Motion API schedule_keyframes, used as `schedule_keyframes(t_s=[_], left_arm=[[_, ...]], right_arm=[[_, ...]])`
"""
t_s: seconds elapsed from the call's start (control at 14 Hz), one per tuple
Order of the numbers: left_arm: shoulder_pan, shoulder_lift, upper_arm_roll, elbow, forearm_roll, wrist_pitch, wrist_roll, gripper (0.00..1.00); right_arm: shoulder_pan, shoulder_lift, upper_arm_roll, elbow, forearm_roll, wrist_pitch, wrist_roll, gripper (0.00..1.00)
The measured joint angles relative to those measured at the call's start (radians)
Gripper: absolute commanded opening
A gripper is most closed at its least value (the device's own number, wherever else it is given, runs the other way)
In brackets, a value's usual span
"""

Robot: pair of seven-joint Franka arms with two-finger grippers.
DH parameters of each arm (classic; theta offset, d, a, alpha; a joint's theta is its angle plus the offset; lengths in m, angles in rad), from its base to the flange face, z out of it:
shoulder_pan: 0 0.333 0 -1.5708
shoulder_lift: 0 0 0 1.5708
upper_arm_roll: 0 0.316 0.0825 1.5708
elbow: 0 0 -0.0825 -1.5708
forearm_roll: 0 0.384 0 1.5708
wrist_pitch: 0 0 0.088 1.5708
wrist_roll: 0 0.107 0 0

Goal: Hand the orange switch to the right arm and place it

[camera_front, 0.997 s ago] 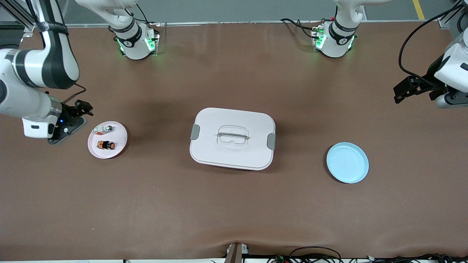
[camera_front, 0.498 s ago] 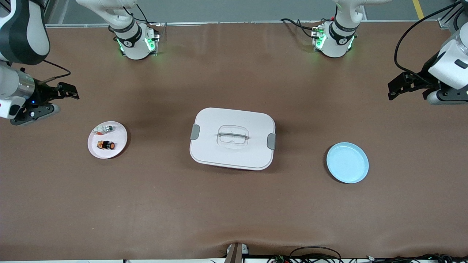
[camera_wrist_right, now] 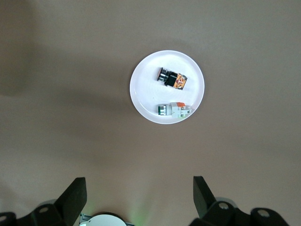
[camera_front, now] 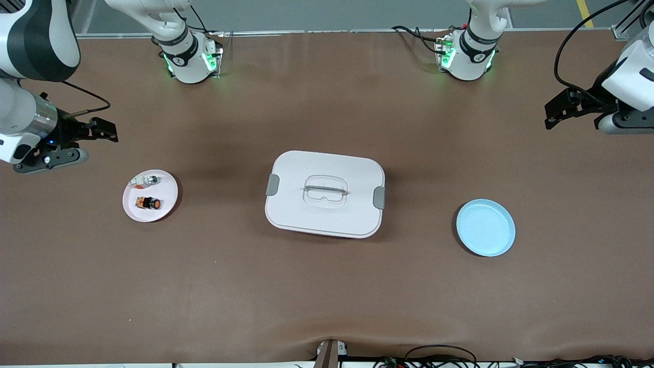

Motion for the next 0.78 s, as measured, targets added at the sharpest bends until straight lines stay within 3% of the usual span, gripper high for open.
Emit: schedule_keyframes(t_s=[0.43,0.78], left_arm=[[0.000,-0.004,0.000,0.000,0.000,-0.012,0.000,1.00],[0.000,-0.004,0.000,0.000,0.000,-0.013,0.000,1.00]], right_arm=[[0.023,0.001,0.001,0.103,0.000,-0.006,0.210,1.00],[0.009,0.004,-0.014,0.202,0.004,-0.029,0.236,1.00]])
